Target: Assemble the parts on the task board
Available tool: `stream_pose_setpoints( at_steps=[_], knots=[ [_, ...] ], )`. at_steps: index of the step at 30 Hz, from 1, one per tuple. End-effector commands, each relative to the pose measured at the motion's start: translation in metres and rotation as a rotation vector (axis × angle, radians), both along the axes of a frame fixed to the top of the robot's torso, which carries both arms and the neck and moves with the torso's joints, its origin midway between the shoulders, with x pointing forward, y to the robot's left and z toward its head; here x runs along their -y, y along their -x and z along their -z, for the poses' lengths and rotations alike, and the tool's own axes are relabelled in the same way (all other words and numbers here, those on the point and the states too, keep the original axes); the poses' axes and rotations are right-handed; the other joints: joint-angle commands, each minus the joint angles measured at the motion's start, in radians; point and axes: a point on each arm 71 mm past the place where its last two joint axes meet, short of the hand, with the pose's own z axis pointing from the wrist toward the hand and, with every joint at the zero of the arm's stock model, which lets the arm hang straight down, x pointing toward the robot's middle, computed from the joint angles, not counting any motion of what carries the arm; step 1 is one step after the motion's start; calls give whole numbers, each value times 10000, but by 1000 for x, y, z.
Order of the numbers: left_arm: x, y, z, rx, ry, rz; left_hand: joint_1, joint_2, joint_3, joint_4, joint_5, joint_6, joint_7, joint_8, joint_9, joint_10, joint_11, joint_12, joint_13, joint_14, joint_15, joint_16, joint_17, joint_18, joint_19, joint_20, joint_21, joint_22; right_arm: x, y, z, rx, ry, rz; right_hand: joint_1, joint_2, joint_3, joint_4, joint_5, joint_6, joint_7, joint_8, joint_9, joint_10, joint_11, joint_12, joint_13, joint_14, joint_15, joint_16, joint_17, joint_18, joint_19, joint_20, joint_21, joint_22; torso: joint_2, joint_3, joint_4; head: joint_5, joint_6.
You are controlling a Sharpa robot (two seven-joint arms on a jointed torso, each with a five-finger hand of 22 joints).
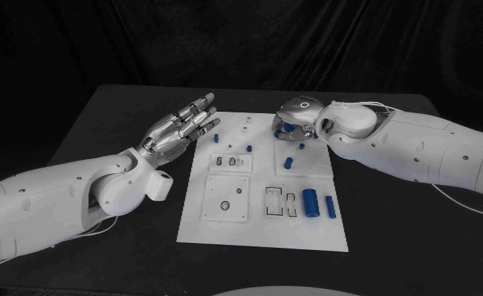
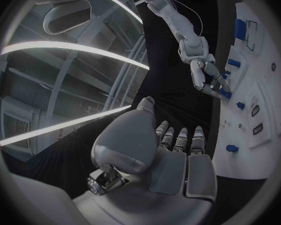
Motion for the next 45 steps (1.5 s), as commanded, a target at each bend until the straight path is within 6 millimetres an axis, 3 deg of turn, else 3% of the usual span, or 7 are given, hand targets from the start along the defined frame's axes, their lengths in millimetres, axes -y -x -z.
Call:
stream_pose_setpoints(
  at_steps=[1,16,23,36,45],
  knots=[
    [0,0,-7,564,606,48,110,-32,18,-88,78,13,88,3,10,-19,92,-35,-9,-6,79,-65,-10,-47,-6,117,-59,-16,-1,1,0,171,-176,-214,55,-16,149,-27,15,207,-8,117,57,208,-10,84,-9,-11,24,74,77,-157,-55,12,68,89,0,-9,1,23,-12],
    [-1,-1,-6,521,547,37,175,-28,93,-242,266,52,170,13,15,-19,178,-35,-9,-6,23,-65,-10,10,-6,154,-59,-16,2,0,3,-37,-778,-154,491,-145,975,-378,8,760,32,282,362,1101,-60,-116,-25,23,59,431,688,-241,-52,34,514,774,9,-1,-9,79,-96],
    [-3,0,-6,495,500,-16,204,-35,131,-330,336,142,235,36,29,-19,218,-35,-9,-6,23,-65,-10,32,-6,170,-59,-16,7,1,-1,-286,-1608,59,531,-203,1136,-457,-4,855,97,295,458,1251,-26,-239,-27,34,214,565,911,-285,-66,144,678,1026,7,1,-9,164,-67],
    [-7,3,-7,444,392,-150,218,-58,152,-412,421,197,264,51,37,-19,251,-35,-9,-6,16,-65,-10,49,-6,183,-59,-16,-7,-10,-48,-9,-2421,136,412,-281,1143,-428,-107,1009,117,355,596,1493,-24,-302,-22,27,295,646,1044,-294,-89,237,799,1213,1,-20,5,339,-69],
    [-5,4,-9,702,582,-247,189,-72,144,-446,440,299,230,79,50,-19,233,-35,-9,-6,-26,-65,-10,60,-6,136,-59,-16,-24,-25,-55,-25,-2229,318,368,-299,1165,-405,-125,915,136,289,608,1442,2,-399,-36,18,312,655,1056,-295,-106,260,834,1274,63,-33,67,378,-26]
  ],
)
